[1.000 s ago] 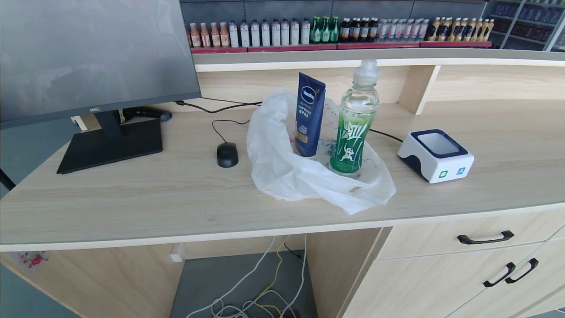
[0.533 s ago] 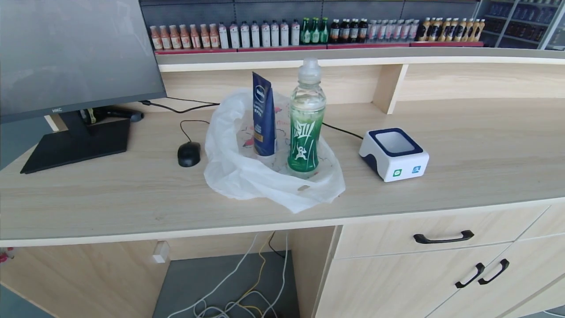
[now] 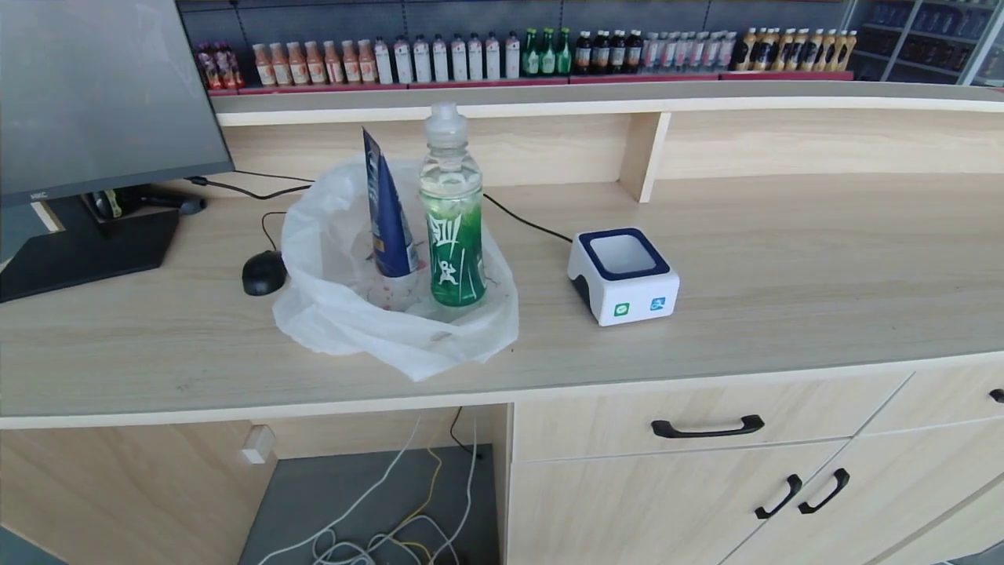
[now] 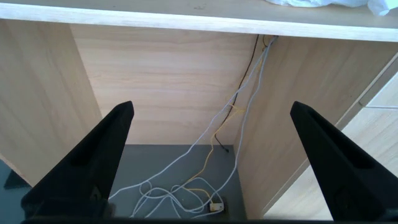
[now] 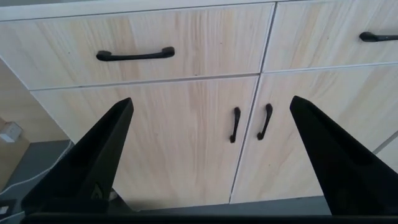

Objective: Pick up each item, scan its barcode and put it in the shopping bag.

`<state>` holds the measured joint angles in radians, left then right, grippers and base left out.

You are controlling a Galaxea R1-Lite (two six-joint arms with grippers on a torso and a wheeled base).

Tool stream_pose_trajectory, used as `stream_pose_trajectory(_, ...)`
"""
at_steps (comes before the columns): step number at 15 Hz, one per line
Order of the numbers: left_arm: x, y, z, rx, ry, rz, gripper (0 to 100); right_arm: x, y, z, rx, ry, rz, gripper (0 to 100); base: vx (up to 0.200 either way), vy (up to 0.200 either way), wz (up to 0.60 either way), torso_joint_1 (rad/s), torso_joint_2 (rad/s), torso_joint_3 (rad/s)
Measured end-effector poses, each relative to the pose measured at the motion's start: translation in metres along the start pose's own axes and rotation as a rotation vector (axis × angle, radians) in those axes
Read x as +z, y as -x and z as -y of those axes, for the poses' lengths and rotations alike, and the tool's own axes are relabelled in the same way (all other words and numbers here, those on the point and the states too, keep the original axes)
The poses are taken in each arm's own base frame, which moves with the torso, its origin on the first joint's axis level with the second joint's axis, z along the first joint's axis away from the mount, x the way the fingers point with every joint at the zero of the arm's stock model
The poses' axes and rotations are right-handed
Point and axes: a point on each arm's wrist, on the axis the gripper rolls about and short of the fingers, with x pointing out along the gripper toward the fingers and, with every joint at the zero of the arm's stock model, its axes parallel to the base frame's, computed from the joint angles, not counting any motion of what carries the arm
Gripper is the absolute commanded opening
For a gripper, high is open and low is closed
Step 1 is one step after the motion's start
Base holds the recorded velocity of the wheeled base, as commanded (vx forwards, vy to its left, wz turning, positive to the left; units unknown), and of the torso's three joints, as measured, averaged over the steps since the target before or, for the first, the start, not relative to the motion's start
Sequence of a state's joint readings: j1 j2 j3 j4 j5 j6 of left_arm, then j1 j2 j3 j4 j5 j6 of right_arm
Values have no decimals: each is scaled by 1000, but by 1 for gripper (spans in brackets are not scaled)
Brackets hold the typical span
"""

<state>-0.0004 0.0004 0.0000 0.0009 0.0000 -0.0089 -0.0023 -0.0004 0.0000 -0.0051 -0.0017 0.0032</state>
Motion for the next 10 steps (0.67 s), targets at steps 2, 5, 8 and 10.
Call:
stream_pose_trajectory(2,0,0,0,0,0,1,100,0,0,0,0,0,-1,100,0,-200,0,0,0,5)
stream_pose_trajectory(5,0,0,0,0,1,1,100,0,0,0,0,-1,-1,100,0,-200,0,2,2,5)
stream_pose_trajectory(8,0,0,0,0,0,1,100,0,0,0,1,-8,-1,100,0,-67,0,1,2,1)
stream_pose_trajectory(10,0,0,0,1,0,1,100,0,0,0,1,-10,-1,100,0,0,0,0,0,0)
